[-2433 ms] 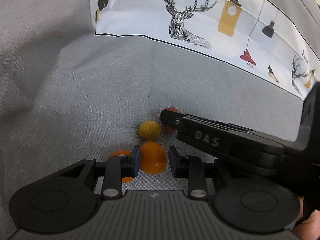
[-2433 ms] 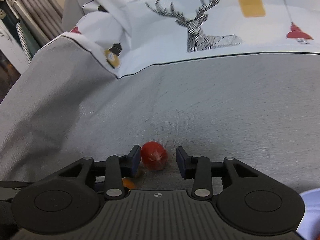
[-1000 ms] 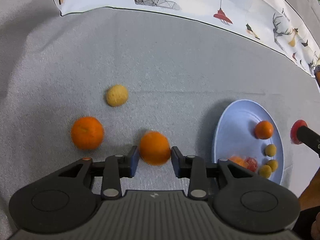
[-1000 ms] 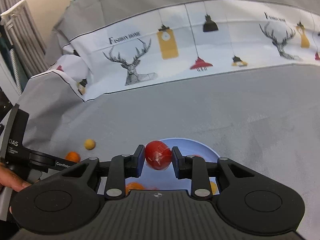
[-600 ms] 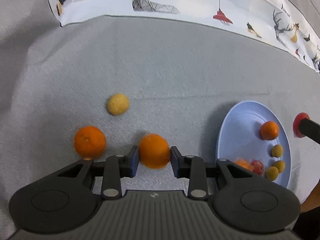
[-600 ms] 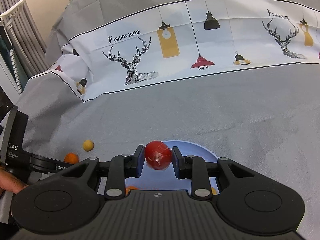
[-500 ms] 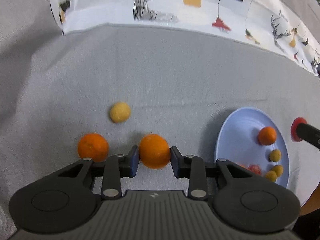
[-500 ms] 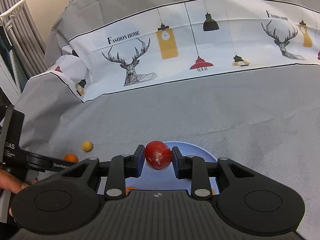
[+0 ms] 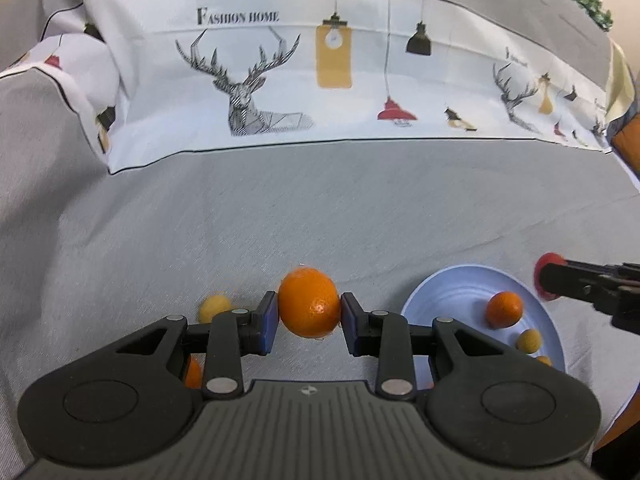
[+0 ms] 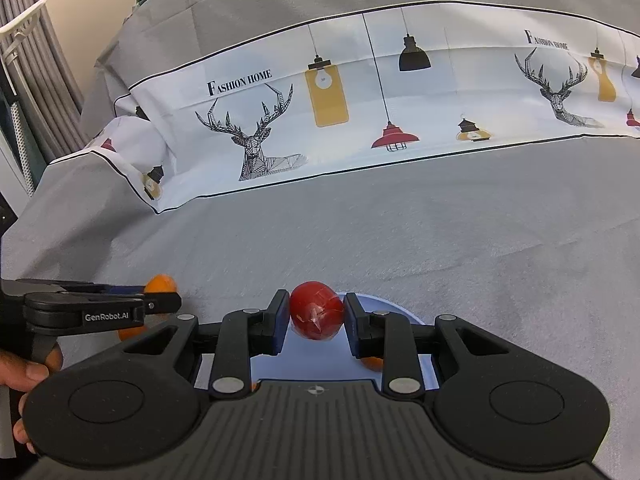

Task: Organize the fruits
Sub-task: 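Carry the mandarin and wrapped tomato over the blue plate with both grippers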

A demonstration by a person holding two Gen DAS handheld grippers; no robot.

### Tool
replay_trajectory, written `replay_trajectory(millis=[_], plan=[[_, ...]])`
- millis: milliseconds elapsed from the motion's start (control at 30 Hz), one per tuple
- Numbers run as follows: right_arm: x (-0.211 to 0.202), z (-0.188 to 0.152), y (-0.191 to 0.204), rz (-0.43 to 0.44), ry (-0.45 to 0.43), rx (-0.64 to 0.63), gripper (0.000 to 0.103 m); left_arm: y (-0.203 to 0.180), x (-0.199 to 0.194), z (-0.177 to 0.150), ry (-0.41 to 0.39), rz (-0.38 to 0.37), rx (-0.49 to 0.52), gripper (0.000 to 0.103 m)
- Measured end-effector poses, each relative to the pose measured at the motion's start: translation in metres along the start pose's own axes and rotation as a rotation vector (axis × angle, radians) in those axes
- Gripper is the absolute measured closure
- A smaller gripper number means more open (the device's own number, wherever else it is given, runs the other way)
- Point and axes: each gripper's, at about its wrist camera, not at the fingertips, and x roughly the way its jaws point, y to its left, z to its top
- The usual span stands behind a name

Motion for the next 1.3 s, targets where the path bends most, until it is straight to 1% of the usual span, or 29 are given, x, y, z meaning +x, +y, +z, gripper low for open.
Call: replay_trajectory(millis=[233,700,1300], plan=[[0.0001,0.0001,0.0007,-0.01,-0.003,0.002,0.073,-0.0035,-0.0045,-0.0002,-0.022,-0.026,0.02,0.066],[0.0009,-0.0008,0.002,-0.032,-0.01,0.009,0.073,-0.0092,-0.0044,-0.0015,-0.031,-0.01,0.051,0.066],[0.0002,-0.0002,0.0001,-0.05,-0.021,0.022,0.073,-0.0101,-0.0044,-0.0028,-0.049,-0.015,0.069,0.066]])
